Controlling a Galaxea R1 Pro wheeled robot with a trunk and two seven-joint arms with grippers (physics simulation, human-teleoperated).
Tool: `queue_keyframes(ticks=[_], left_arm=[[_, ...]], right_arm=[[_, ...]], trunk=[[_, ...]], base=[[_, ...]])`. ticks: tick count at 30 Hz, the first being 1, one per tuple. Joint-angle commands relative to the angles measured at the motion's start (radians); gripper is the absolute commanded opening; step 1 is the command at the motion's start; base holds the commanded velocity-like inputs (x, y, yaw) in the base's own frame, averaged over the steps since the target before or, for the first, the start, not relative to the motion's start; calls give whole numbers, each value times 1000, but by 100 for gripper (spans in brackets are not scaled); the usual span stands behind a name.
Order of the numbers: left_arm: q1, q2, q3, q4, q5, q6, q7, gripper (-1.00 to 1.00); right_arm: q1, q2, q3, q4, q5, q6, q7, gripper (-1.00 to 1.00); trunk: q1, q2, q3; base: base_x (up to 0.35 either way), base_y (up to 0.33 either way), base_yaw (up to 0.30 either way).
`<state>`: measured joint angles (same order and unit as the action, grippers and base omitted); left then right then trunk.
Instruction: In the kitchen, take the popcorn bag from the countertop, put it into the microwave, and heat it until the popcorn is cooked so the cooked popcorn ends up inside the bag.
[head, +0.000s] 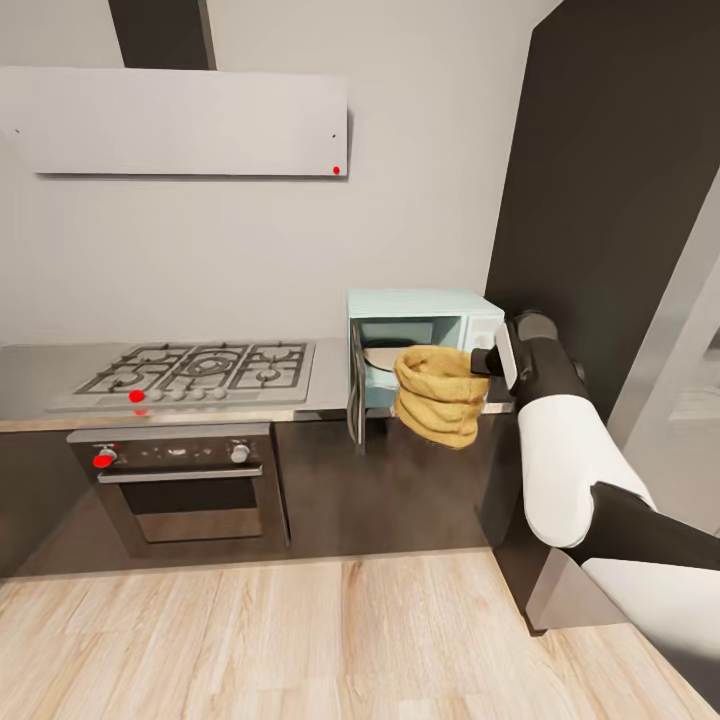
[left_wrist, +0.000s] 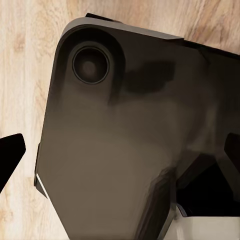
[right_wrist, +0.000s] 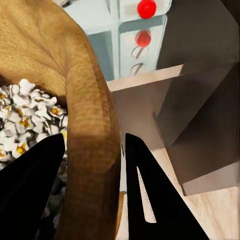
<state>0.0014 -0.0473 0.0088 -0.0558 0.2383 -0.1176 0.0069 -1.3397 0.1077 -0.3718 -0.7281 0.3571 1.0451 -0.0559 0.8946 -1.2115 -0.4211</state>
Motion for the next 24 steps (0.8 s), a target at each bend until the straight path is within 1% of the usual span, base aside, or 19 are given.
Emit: queue_keyframes(ticks=[1, 15, 24], left_arm=[[0, 0, 0, -1, 4, -2, 1, 100], [0, -2, 1, -1, 5, -1, 1, 100], [0, -1, 0, -1, 5, -1, 1, 100]], right_arm=[[-1, 1, -2, -13, -6, 2, -6, -100], [0, 1, 1, -21, -6, 2, -5, -100], [-1, 1, 1, -21, -6, 2, -5, -100]], trunk=[[0, -1, -1], [0, -1, -1], [0, -1, -1]], base=[[0, 0, 0], [2, 0, 0], [95, 0, 0]])
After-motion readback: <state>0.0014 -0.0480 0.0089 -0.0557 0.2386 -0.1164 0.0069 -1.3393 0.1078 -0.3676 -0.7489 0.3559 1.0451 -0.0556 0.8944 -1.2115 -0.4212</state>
